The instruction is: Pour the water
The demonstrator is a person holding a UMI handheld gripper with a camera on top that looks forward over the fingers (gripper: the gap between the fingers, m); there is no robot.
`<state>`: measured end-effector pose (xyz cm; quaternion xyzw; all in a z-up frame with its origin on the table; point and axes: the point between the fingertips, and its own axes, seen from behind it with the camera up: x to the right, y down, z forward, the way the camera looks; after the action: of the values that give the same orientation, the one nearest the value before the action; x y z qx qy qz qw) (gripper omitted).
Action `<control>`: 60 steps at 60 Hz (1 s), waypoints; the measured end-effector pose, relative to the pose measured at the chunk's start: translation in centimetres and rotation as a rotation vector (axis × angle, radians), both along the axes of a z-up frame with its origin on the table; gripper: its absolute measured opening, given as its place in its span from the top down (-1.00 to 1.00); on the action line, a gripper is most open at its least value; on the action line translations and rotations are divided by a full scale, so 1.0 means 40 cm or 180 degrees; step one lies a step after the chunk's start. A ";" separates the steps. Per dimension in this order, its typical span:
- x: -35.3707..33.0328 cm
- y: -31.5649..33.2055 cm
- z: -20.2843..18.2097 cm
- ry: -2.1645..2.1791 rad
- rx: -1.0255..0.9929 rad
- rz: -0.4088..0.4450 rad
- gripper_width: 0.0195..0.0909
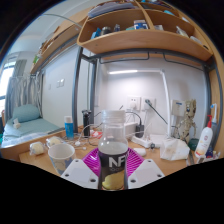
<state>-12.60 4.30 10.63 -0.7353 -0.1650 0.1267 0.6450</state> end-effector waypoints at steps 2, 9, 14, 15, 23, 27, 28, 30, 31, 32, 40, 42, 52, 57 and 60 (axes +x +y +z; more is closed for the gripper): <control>-0.003 0.004 -0.005 0.0049 -0.0020 -0.0002 0.74; -0.021 0.009 -0.040 0.0081 -0.0064 0.0042 0.73; -0.022 0.005 -0.037 0.0106 0.0003 0.0035 0.72; -0.021 0.004 -0.039 0.0094 -0.0008 0.0030 0.72; -0.020 0.001 -0.041 0.0091 -0.0015 0.0010 0.69; -0.015 -0.002 -0.041 0.0099 -0.0026 -0.0015 0.55; -0.015 -0.002 -0.041 0.0105 -0.0023 -0.0023 0.51; -0.014 -0.003 -0.040 0.0108 -0.0010 -0.0029 0.44; -0.014 -0.004 -0.039 0.0106 -0.0002 -0.0031 0.42; -0.012 -0.004 -0.039 0.0103 -0.0002 -0.0039 0.40; 0.024 -0.019 -0.058 0.0069 -0.0115 -0.0235 -0.15; 0.028 -0.030 -0.057 0.0073 -0.0114 -0.0253 -0.25; 0.058 -0.127 -0.060 0.0108 -0.0195 -0.0383 -0.60; 0.088 -0.190 -0.053 0.0111 -0.0207 -0.0551 -0.63; 0.105 -0.223 -0.041 0.0096 -0.0174 -0.0629 -0.64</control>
<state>-8.38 -4.62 8.98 -0.7633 -0.0785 0.0780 0.6365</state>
